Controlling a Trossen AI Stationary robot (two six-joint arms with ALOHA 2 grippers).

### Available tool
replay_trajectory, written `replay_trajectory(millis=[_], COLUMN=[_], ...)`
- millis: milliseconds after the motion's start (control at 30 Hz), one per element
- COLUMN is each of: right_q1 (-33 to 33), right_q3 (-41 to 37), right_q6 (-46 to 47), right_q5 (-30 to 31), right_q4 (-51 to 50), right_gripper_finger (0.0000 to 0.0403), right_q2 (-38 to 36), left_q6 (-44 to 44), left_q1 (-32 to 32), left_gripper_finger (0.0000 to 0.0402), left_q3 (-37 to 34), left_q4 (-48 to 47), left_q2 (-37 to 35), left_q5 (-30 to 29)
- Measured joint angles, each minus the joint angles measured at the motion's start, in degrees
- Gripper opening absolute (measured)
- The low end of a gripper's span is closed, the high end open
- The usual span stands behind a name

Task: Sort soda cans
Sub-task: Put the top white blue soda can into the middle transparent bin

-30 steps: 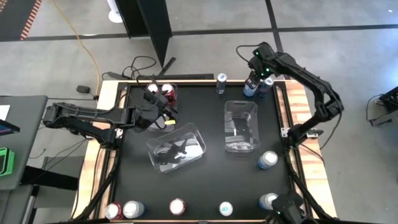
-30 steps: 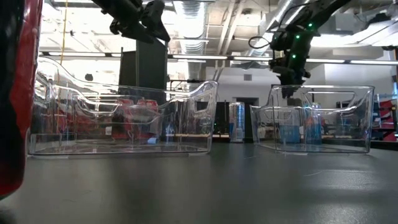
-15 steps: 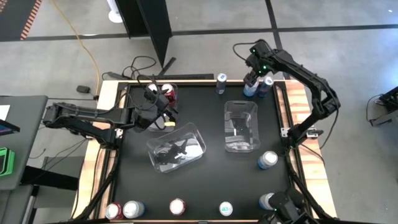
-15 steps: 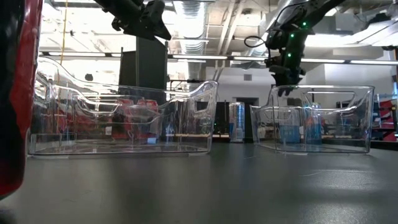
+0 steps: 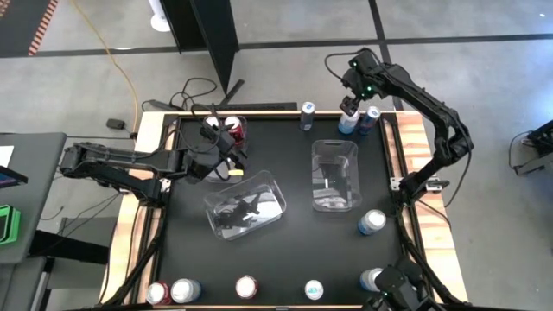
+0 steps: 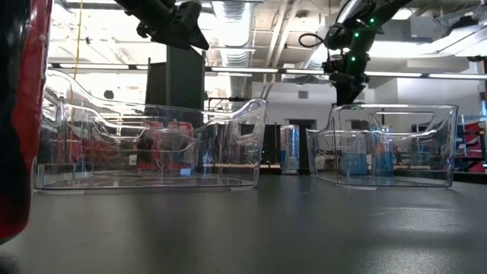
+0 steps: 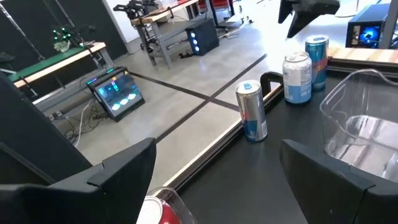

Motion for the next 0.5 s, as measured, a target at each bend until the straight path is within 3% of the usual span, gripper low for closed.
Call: replay_trajectory(millis=[200,367,500], right_q1=[-0.20,-0.01,0.28], right_q3=[0.00,0.00,-0.02], right_q6=[-0.25,-0.17,-0.15], right_q5=[0.00,0.00,-0.04], right_q4=[-1.86,-3.14,-4.31], right_gripper_finger=[0.0333,0.0386,0.0392], right_q2=[0.00,0.00,0.00], left_q6=[-0.73,-0.69,-1.05], left_q1=[0.00,-0.53,-1.61], left_gripper_finger=[0.0335,0.0335,0.0335], left_q3=[0.00,0.04,0.04], left_q4=[-2.57,-4.40,-6.23], left_q2=[-0.02,-1.99,-3.73], left_q5=[0.50,9.03,10.31])
